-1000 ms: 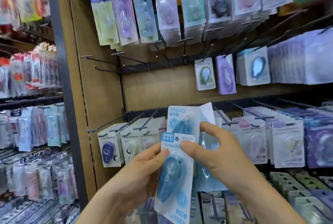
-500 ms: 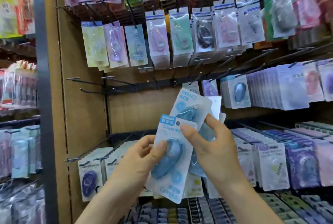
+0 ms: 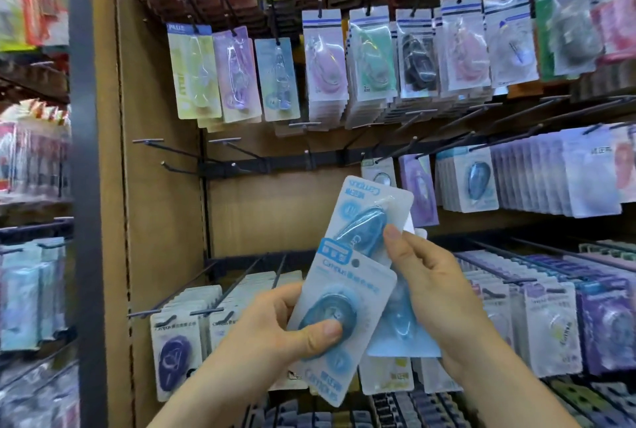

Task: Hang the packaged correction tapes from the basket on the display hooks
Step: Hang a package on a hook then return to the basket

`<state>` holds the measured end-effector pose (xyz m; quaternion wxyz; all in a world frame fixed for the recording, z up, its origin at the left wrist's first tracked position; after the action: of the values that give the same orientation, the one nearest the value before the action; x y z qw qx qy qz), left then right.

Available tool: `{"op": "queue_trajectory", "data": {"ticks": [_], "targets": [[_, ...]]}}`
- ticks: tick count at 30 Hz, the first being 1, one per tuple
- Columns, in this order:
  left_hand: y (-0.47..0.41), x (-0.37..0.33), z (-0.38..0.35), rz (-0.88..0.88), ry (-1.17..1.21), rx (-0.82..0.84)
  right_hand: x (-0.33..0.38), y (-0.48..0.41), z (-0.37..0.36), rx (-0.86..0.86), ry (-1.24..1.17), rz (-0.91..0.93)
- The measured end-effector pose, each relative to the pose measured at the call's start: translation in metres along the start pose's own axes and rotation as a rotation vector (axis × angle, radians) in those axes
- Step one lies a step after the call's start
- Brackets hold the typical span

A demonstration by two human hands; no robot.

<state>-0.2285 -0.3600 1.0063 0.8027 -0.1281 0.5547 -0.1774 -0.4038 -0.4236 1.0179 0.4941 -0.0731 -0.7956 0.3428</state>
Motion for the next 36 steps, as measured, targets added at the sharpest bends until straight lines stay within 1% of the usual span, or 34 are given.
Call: {"op": "queue_trajectory", "data": {"ticks": [3, 5, 7, 9, 11, 15, 18, 21, 24, 28, 33, 36], "targets": [[-0.005, 0.002, 0.010, -0.018, -0.037, 0.099, -0.003, -0.006, 0.002, -0.040, 0.084, 0.065], [-0.009, -0.002, 0.017, -0.071, -0.052, 0.058, 0.000, -0.011, 0.011, -0.079, 0.139, 0.102], [-0.015, -0.008, 0.022, -0.115, -0.044, -0.038, 0.006, -0.016, 0.024, -0.105, 0.214, 0.143], [-0.022, -0.014, 0.021, -0.119, -0.028, -0.101, 0.012, -0.018, 0.040, -0.140, 0.328, 0.193], [-0.030, -0.018, 0.016, -0.122, -0.050, -0.093, 0.018, -0.018, 0.057, -0.161, 0.417, 0.214], [-0.049, -0.020, -0.002, -0.097, -0.021, -0.041, 0.032, -0.011, 0.086, -0.176, 0.485, 0.148], [-0.064, -0.026, -0.020, -0.081, 0.022, 0.038, 0.046, -0.006, 0.108, -0.237, 0.473, 0.151], [-0.083, -0.036, -0.040, -0.102, 0.040, 0.056, 0.058, -0.007, 0.136, -0.313, 0.496, 0.223], [-0.103, -0.041, -0.063, -0.130, 0.056, 0.024, 0.066, -0.011, 0.164, -0.348, 0.503, 0.271], [-0.134, -0.049, -0.103, -0.196, 0.028, -0.062, 0.077, -0.020, 0.202, -0.311, 0.581, 0.374], [-0.181, -0.065, -0.156, -0.337, -0.083, -0.150, 0.097, -0.029, 0.258, -0.321, 0.700, 0.489], [-0.204, -0.074, -0.182, -0.410, -0.098, -0.168, 0.109, -0.037, 0.281, -0.300, 0.676, 0.504]]}}
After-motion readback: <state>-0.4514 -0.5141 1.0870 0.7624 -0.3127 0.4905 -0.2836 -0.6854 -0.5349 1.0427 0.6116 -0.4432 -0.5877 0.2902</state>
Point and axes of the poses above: each hand's wrist, its own y-axis away from the middle knuckle, its own z-axis out of the back of the hand, x = y × z, the point moved 2 cm from there along -y, towards the middle knuckle, and after that the axes turned 9 degrees about -y, right-handed, at the moved point
